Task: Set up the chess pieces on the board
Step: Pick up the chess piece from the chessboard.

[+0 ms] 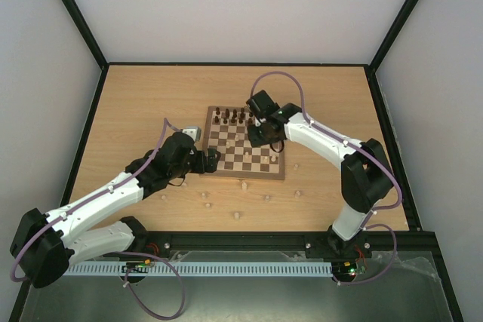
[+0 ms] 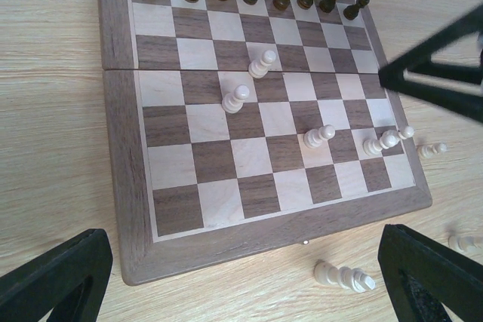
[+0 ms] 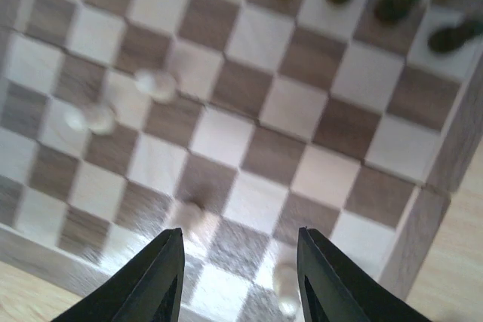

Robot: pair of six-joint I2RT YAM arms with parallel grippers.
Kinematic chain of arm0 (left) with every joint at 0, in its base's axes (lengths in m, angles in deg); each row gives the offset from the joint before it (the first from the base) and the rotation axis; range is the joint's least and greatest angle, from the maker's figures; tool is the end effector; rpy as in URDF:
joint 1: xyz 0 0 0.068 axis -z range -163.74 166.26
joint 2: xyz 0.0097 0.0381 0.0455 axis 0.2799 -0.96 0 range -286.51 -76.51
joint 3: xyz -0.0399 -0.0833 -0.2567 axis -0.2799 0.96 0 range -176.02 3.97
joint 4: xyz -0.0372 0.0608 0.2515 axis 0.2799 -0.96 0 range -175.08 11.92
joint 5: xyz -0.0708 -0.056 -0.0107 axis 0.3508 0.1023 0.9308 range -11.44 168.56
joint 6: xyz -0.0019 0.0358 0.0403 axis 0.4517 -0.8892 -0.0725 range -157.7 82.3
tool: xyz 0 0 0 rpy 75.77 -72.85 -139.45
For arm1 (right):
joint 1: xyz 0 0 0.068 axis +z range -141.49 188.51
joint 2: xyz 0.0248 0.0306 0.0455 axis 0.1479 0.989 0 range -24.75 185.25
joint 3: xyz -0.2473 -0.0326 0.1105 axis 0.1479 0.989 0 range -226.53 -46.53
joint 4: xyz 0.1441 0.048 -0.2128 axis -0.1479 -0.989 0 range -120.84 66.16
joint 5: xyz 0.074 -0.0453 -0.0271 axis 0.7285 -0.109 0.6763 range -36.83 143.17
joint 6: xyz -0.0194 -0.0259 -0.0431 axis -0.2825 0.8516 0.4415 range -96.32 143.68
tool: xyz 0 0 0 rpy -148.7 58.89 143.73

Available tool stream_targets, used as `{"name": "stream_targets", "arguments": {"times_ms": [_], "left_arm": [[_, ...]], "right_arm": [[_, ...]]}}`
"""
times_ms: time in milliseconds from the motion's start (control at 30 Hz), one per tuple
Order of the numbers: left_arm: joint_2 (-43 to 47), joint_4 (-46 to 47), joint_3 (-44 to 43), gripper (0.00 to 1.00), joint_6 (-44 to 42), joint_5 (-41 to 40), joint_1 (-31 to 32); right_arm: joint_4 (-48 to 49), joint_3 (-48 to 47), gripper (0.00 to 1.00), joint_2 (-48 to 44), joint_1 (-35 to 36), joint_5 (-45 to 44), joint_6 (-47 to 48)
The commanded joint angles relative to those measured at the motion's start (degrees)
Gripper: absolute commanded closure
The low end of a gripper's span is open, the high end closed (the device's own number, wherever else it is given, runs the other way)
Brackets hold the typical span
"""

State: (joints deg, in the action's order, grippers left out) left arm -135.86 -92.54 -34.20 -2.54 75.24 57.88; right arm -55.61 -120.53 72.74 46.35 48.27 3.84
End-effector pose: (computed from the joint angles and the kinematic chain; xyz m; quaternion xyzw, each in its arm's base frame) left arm 0.1691 -0.1477 0.2443 0.0370 0.8885 -0.2634 0.3739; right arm 0.2904 0.2218 0.2427 -0.1366 0.9438 0.1081 0.2810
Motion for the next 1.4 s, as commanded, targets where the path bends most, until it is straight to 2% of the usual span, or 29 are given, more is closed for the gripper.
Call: {"name": "stream_targets", "arguments": {"times_ms": [0,333,500,633,800,967,1167,1367], "left_arm": [[-0.3,0.4,-0.5,0.0,0.3,-1.4,0.3],[1.8,-0.9,-0.1,0.0,0.4,-2.6,0.3],[2.3,-0.6,0.5,0.0,0.5,-2.6,0.3],[2.2,-0.4,0.9,0.01,0.5,-2.6,0.3],[2.3,-0.4,1.0,0.01,0.4,-2.8,0.3],[2.2,-0.4,0.9,0.01,0.3,-2.8,0.3],[2.3,-0.6,0.8,0.01,0.2,-2.8,0.3],[2.6,-0.8,0.7,0.0,0.2,-2.7,0.3]], "right_arm": [[-3.1,-7.2,0.58,4.6,-0.1,0.7,0.9],[-4.2,-19.6,0.58,16.7,0.6,3.9,2.1],[-4.6,-21.5,0.59,20.1,1.4,4.5,2.4],[-4.7,-22.4,0.64,21.8,1.7,4.6,2.5],[-4.7,-22.6,0.67,23.0,2.1,4.7,2.5],[-5.0,-22.9,0.75,24.0,2.2,3.9,2.6],[-5.1,-22.7,0.9,23.9,2.2,3.3,2.5],[-4.7,-18.2,0.91,18.4,2.5,1.5,2.3]]}}
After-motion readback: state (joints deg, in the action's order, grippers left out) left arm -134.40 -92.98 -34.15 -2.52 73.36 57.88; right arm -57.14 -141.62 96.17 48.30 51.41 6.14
